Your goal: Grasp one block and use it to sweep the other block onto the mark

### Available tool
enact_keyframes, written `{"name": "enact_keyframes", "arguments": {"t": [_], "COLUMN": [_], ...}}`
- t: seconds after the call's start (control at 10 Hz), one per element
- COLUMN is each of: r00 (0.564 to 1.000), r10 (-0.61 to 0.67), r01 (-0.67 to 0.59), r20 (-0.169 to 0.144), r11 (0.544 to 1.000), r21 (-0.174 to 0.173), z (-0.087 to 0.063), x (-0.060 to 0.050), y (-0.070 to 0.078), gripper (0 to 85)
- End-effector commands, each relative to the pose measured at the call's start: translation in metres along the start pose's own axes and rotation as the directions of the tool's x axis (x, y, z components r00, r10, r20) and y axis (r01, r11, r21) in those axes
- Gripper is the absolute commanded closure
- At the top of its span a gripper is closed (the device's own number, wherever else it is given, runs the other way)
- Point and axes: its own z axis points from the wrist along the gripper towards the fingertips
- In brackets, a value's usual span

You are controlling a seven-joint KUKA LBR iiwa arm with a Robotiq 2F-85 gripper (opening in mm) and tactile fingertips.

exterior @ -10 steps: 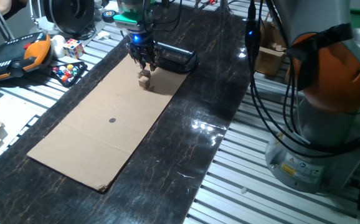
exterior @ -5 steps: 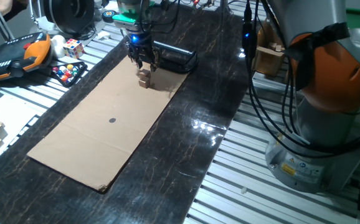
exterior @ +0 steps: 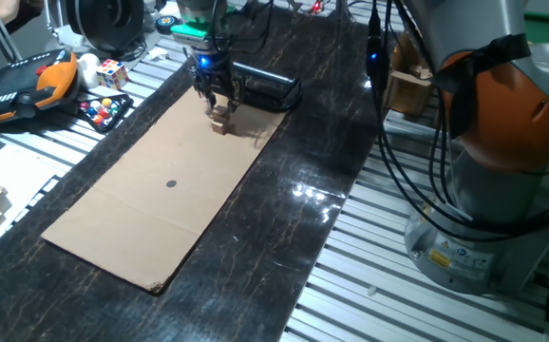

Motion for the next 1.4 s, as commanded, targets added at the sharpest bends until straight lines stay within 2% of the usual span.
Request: {"name": "enact_keyframes", "arguments": {"t": [0.0, 1.0, 1.2, 1.3], "r00": [1.0, 1.0, 1.0, 1.0], "r10": [0.002, 0.009, 0.003, -0.003], "r01": [-0.002, -0.009, -0.003, 0.003], "r20": [-0.003, -0.02, -0.021, -0.021], "r11": [1.0, 1.0, 1.0, 1.0], "r21": [0.0, -0.002, -0.008, -0.011], "z": [0.002, 0.014, 0.014, 0.015], "x": [0.0, 0.0, 0.0, 0.0], "y": [0.0, 0.0, 0.0, 0.0], "gripper": [31.3, 34.0, 47.3, 62.0]}}
